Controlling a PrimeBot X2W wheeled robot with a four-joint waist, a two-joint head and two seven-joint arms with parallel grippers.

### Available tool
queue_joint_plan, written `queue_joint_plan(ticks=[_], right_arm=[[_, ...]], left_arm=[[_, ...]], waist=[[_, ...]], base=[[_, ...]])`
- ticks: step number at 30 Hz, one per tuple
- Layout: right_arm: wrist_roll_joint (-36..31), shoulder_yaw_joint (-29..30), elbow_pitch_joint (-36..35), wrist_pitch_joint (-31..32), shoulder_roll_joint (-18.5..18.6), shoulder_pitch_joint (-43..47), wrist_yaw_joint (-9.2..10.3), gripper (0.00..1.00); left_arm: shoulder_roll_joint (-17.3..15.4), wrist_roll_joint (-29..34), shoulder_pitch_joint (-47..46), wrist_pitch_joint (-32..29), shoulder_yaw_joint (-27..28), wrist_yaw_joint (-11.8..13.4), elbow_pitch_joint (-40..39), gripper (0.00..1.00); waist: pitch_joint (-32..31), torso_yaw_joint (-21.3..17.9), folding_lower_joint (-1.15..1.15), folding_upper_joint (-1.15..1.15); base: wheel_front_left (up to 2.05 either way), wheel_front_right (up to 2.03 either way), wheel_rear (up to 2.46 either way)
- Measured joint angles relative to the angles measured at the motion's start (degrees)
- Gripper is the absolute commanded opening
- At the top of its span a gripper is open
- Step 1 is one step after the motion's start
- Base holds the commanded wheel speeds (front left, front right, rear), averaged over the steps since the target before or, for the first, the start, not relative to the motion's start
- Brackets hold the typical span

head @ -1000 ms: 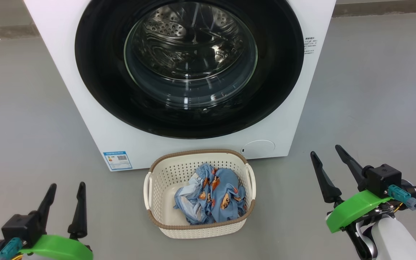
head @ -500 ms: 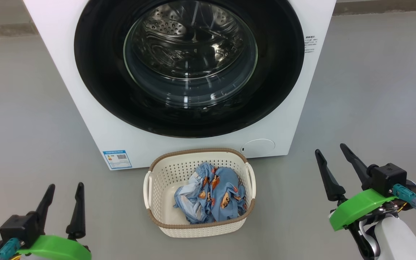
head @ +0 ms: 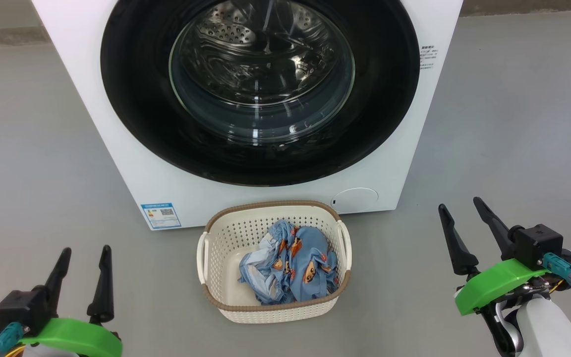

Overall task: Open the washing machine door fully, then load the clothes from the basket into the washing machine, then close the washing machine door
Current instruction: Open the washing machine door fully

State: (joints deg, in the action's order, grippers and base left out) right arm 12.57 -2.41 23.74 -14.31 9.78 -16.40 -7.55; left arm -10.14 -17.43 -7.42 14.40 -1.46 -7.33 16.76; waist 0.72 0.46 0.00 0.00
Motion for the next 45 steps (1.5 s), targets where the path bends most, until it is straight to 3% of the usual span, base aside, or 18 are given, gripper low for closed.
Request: queue_joint_plan(ticks=[22, 45], right_arm=[[-0.5, 1.6, 0.1, 0.0, -0.8, 0.0, 0.00, 1.00], [-1.4, 2.5, 0.0, 0.0, -0.8, 0.0, 0.00, 1.00]], left_arm=[[0.1, 0.7, 0.0, 0.0, 0.7, 0.0, 0.3, 1.00], [0.6, 0.5, 0.0, 0.0, 1.7, 0.0, -0.5, 1.00]], waist=[[-0.4, 0.2, 0.00, 0.00], [0.1, 0.3, 0.00, 0.00]], base=[[0.10, 0.10, -0.21], [1.04, 1.04, -2.07]])
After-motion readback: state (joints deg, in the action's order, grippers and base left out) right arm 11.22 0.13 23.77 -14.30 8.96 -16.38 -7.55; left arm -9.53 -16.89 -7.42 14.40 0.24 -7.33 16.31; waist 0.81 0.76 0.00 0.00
